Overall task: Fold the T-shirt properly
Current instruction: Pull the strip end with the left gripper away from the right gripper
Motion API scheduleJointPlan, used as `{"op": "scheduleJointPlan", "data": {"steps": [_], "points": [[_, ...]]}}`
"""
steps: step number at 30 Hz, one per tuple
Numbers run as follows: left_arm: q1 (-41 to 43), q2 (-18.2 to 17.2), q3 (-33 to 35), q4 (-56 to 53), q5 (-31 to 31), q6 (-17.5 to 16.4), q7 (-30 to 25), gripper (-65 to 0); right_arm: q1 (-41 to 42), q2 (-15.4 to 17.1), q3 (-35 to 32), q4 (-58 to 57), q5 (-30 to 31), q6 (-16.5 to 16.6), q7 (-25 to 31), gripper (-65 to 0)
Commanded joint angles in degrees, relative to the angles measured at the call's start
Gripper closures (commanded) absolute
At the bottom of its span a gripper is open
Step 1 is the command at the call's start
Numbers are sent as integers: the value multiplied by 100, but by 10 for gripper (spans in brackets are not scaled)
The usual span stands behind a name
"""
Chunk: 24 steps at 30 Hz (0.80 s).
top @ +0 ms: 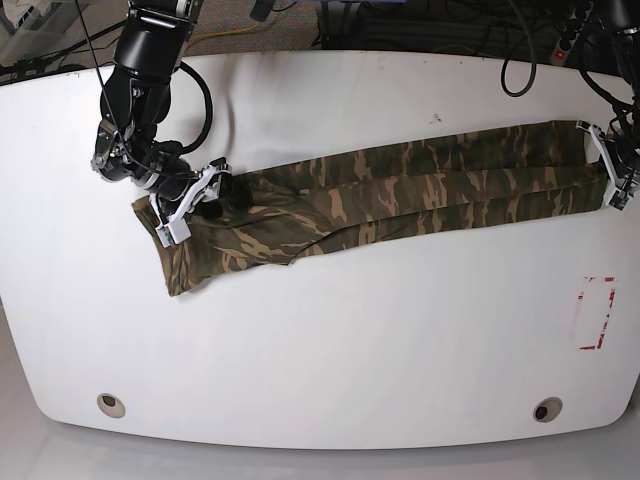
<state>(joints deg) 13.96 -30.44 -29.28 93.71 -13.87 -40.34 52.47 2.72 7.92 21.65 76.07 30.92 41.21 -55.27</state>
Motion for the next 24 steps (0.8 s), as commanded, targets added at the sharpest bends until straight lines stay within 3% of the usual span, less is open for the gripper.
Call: {"op": "scheduleJointPlan", "data": {"steps": [1,7,9,16,20,24], "points": [[-46,-170,-48,-92,81,34,-47,0,-48,21,-24,-34,-415,-121,-430,-371],[-46,-170,-31,-444,81,34,-47,-8,-39,21,-24,-34,-415,-121,-430,-371],[-46,-178,128,-558,81,34,-47,-68,-39,21,-24,-34,-415,-121,-430,-371],[-46,-301,312,-637,-42,34,-29,-493,-39,21,-24,-25,-415,-121,-430,-371],[-20,-328,57,-637,-771,34,32,-510,-39,21,-24,-25,-415,-121,-430,-371],[103,-328,-883,-655,-1782,34,525,-511,-30,21,-24,-25,-415,-121,-430,-371]]}}
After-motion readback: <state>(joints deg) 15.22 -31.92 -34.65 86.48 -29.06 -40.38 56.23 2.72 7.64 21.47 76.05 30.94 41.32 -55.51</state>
